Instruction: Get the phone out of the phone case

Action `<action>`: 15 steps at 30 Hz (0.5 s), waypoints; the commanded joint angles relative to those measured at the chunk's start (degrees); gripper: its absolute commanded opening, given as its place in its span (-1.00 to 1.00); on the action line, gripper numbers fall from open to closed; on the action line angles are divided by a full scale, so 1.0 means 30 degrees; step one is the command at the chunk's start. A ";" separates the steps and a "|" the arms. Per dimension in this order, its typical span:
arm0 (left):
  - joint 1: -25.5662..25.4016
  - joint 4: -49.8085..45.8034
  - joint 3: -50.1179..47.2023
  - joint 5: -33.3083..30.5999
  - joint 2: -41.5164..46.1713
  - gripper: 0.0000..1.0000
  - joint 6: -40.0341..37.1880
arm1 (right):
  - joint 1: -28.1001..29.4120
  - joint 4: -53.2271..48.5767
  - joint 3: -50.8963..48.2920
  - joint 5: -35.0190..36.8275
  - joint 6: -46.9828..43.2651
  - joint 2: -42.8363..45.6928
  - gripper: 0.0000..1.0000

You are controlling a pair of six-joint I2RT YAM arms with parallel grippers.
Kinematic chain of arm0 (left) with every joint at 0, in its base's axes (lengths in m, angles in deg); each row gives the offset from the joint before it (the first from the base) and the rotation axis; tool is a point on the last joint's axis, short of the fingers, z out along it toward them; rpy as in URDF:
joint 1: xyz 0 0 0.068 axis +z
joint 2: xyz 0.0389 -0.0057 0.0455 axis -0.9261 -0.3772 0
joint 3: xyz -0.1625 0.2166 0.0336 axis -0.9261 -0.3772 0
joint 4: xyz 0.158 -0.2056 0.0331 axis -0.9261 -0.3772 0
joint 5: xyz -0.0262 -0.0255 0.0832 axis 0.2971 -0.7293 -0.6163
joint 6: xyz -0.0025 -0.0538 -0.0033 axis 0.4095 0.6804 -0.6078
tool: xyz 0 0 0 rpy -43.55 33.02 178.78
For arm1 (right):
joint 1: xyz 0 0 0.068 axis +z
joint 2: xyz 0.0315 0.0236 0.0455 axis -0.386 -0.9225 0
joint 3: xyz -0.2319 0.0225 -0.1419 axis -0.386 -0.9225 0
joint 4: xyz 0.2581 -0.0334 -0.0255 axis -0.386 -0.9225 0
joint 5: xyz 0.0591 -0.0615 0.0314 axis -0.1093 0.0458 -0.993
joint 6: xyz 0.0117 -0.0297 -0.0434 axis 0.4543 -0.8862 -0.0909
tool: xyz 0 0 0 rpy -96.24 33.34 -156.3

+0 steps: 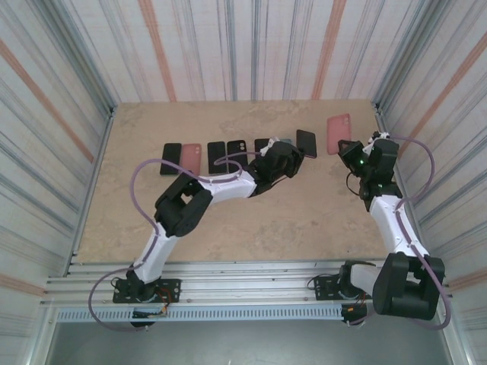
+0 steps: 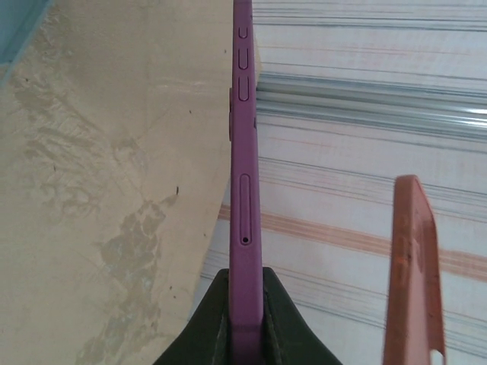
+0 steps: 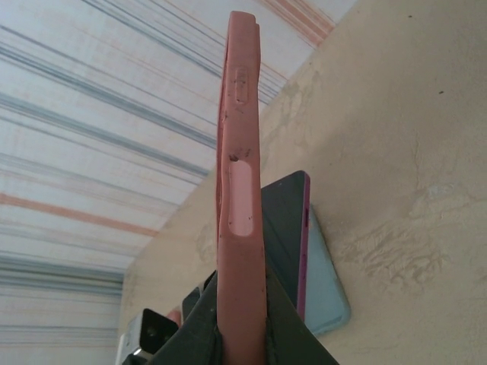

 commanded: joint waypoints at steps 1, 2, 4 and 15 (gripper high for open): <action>-0.0093 0.1240 0.1505 -0.1216 -0.0714 -1.00 -0.0405 | -0.0312 0.0637 -0.0659 -0.0657 -0.0404 -0.0371 -0.96; -0.0095 0.1105 0.1764 -0.1338 -0.1015 -1.00 -0.0327 | -0.0371 0.0765 -0.0767 -0.0682 -0.0344 -0.0482 -0.96; -0.0068 0.1108 0.2144 -0.1584 -0.1614 -1.00 -0.0164 | -0.0462 0.1019 -0.0939 -0.0648 -0.0275 -0.0665 -0.96; -0.0124 0.0459 0.4911 -0.1934 -0.4406 -1.00 0.0317 | -0.0758 0.1994 -0.1728 -0.0519 0.0363 -0.1260 -0.96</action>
